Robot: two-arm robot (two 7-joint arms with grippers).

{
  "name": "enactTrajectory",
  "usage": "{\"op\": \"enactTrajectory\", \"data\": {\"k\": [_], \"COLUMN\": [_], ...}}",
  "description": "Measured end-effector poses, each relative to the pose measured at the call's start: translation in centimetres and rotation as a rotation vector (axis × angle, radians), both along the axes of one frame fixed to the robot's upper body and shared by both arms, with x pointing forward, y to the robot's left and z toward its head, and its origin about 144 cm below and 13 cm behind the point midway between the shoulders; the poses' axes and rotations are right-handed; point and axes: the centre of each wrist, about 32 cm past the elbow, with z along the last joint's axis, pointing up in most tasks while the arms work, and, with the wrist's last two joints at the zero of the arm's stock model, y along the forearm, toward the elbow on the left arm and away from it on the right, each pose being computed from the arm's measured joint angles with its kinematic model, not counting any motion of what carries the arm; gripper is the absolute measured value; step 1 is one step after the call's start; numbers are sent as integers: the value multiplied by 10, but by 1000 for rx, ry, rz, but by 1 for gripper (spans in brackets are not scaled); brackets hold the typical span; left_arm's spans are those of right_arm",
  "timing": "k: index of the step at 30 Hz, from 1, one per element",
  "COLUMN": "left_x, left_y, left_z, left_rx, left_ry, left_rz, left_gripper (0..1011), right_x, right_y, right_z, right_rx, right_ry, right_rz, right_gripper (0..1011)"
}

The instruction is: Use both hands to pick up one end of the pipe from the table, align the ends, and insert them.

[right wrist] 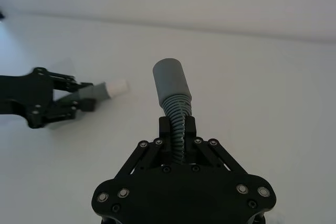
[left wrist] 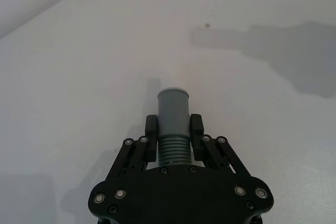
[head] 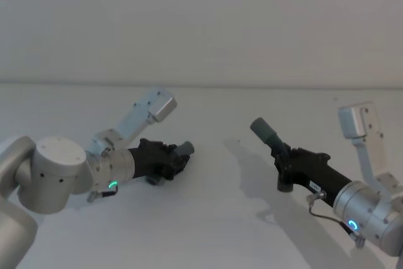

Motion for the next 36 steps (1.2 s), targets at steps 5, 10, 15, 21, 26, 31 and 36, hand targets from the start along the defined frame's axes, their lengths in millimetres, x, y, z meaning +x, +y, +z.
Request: {"op": "enactTrajectory", "data": {"k": [5,10,15,21,26,31,36], "left_x": [3,6,10,13,16,18,20], "left_y": [3,7,15,22,29,33,37], "left_z": [9,20,34,46,55,62,68], "left_rx": [8,21,38,52,62,63,59], "left_ry": [-30,-60,-94,-116,-128,-129,-125], "left_rz": [-27,-55,-94,-140,-197,-264,-342], "left_gripper": [352,351,351,352,352,352,352], "right_x": [2,5,8,12,15,18,20], "right_y": [-10,-20,-29,-41,-50,-59,-70], "right_z": [5,9,11,12,12,11,10], "right_rx": [28,48,55,47,33,24,21], "right_ry": [-40,-61,-66,-68,-67,-72,-78], "right_rz": [57,116,160,220,260,300,349], "right_gripper": [124,125,125,125,124,124,124]}}
